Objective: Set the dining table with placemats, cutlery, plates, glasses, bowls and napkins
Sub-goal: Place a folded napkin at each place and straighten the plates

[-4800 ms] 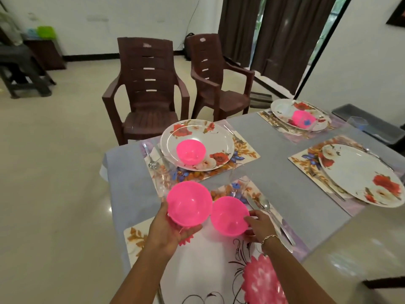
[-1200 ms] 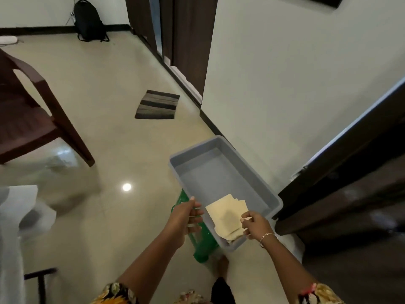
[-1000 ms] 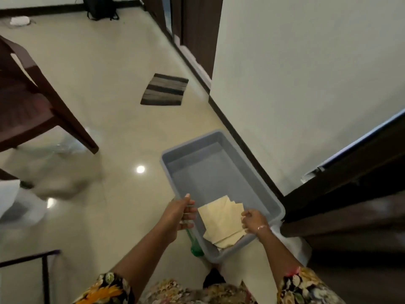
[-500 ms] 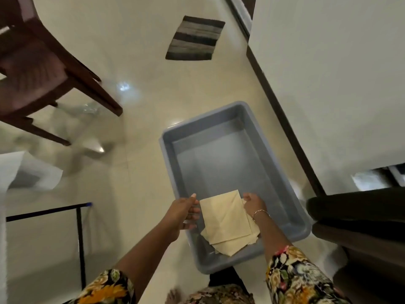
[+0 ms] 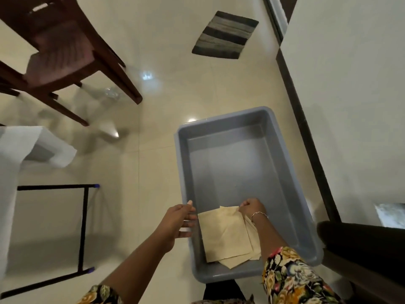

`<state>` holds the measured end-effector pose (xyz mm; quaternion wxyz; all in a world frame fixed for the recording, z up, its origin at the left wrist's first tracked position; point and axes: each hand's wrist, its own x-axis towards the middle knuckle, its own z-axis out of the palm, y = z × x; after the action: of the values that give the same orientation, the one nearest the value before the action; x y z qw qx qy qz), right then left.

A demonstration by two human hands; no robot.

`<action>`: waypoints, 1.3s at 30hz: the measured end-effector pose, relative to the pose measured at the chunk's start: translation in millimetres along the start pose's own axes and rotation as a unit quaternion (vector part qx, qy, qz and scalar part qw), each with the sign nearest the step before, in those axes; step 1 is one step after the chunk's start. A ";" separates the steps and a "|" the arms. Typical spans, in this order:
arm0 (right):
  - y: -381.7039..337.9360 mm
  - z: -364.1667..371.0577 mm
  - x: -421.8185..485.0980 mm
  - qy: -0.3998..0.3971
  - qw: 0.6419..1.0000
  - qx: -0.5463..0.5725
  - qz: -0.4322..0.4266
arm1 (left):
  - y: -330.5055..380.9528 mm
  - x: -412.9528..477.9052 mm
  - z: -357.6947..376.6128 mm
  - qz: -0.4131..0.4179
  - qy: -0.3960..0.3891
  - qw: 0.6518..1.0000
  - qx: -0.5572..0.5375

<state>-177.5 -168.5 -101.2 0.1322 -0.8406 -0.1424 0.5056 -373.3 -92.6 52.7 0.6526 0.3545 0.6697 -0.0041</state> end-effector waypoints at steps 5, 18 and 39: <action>-3.7 7.5 -6.2 -0.018 0.999 0.032 -0.032 | -14.3 -7.9 -7.0 0.010 0.006 1.000 -0.024; -29.3 -11.3 -98.1 0.010 0.973 0.038 -0.225 | -53.7 -55.7 -23.5 0.044 0.011 0.995 -0.090; -260.0 26.8 -455.5 -0.284 0.835 0.212 -0.420 | -49.1 -173.8 -203.3 0.255 -0.142 0.788 -0.542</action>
<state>-432.8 -96.1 352.0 0.4607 -0.4707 -0.4027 0.6357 -591.9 -115.8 212.7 0.8023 0.0959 0.3467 0.4764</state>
